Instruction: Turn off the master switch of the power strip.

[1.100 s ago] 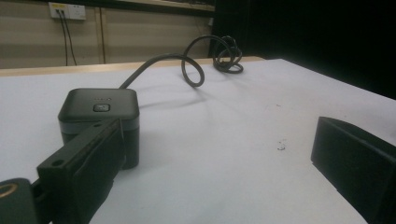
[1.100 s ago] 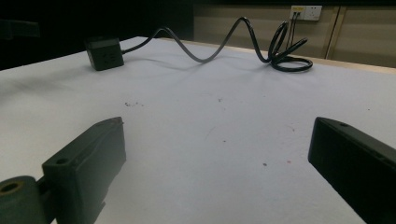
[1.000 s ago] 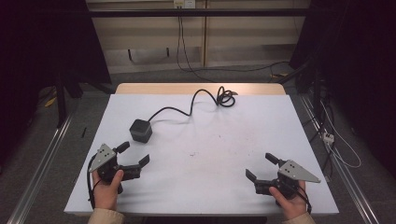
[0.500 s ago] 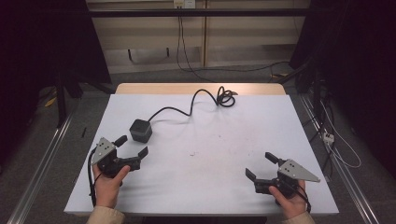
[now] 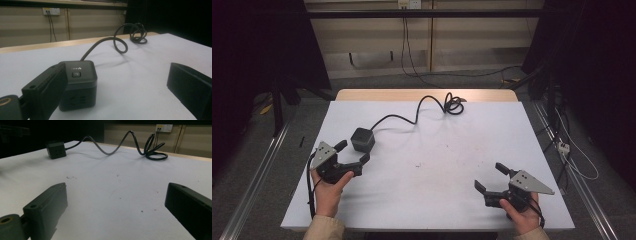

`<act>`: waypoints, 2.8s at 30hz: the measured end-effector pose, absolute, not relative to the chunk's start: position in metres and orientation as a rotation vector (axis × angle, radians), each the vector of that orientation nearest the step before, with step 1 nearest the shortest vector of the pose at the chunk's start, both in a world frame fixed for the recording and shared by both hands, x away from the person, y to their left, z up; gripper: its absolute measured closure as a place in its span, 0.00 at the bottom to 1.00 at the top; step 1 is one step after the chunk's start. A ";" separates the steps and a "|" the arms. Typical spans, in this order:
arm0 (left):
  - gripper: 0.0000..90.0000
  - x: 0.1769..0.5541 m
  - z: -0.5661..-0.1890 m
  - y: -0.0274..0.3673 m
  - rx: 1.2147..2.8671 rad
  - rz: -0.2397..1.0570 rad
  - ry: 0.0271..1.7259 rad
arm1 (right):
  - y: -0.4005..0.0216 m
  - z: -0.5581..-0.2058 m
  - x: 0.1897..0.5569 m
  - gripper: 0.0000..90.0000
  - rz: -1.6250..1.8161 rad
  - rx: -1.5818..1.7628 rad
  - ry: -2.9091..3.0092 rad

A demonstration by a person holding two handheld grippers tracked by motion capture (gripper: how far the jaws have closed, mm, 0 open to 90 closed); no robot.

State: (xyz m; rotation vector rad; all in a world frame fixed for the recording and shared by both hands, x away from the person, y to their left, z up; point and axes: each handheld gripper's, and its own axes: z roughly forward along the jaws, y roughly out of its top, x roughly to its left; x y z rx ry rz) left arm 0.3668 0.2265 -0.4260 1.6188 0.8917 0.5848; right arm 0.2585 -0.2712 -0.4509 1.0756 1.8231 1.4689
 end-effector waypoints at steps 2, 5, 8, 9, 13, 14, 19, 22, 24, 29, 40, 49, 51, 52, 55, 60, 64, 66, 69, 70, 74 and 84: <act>0.03 0.371 -0.425 0.225 1.617 0.586 0.891 | -0.271 -0.451 0.259 0.04 1.469 1.074 1.824; 0.05 0.376 -0.425 0.224 1.629 0.591 0.895 | -0.271 -0.450 0.259 0.04 1.473 1.063 1.823; 0.05 0.380 -0.425 0.223 1.624 0.586 0.901 | -0.271 -0.450 0.259 0.04 1.473 1.061 1.828; 0.05 0.381 -0.425 0.223 1.623 0.584 0.905 | -0.271 -0.450 0.259 0.05 1.472 1.060 1.829; 0.07 0.384 -0.425 0.222 1.627 0.578 0.910 | -0.271 -0.450 0.259 0.05 1.479 1.059 1.828; 0.07 0.385 -0.425 0.222 1.629 0.578 0.911 | -0.271 -0.450 0.259 0.05 1.478 1.060 1.827; 0.08 0.389 -0.424 0.223 1.623 0.572 0.913 | -0.270 -0.450 0.260 0.05 1.479 1.057 1.826; 0.09 0.390 -0.423 0.223 1.614 0.570 0.918 | -0.270 -0.450 0.259 0.05 1.478 1.058 1.830; 0.11 0.392 -0.422 0.222 1.619 0.566 0.912 | -0.271 -0.450 0.259 0.05 1.478 1.059 1.828; 0.12 0.395 -0.423 0.222 1.621 0.561 0.910 | -0.271 -0.450 0.259 0.05 1.477 1.062 1.826; 0.17 0.401 -0.423 0.221 1.647 0.559 0.915 | -0.272 -0.450 0.261 0.05 1.480 1.060 1.828; 0.24 0.405 -0.422 0.225 1.652 0.557 0.924 | -0.270 -0.451 0.261 0.05 1.481 1.058 1.833; 0.26 0.406 -0.422 0.225 1.652 0.559 0.925 | -0.270 -0.451 0.261 0.05 1.480 1.056 1.835; 0.26 0.406 -0.421 0.225 1.655 0.562 0.924 | -0.270 -0.451 0.261 0.05 1.480 1.056 1.835; 0.29 0.407 -0.420 0.225 1.654 0.562 0.923 | -0.270 -0.451 0.261 0.05 1.481 1.055 1.836; 0.35 0.409 -0.419 0.226 1.668 0.568 0.919 | -0.270 -0.451 0.261 0.06 1.481 1.054 1.836; 0.37 0.411 -0.419 0.227 1.665 0.565 0.925 | -0.270 -0.451 0.261 0.06 1.481 1.052 1.836; 0.39 0.411 -0.418 0.227 1.671 0.568 0.921 | -0.269 -0.451 0.261 0.06 1.480 1.052 1.839; 0.42 0.413 -0.417 0.228 1.665 0.566 0.921 | -0.269 -0.451 0.261 0.06 1.481 1.051 1.840; 0.44 0.413 -0.417 0.229 1.661 0.565 0.923 | -0.269 -0.451 0.261 0.06 1.481 1.050 1.842; 0.47 0.414 -0.417 0.231 1.656 0.555 0.928 | -0.269 -0.451 0.261 0.06 1.480 1.050 1.842; 0.55 0.418 -0.418 0.235 1.666 0.547 0.934 | -0.269 -0.451 0.261 0.06 1.481 1.051 1.846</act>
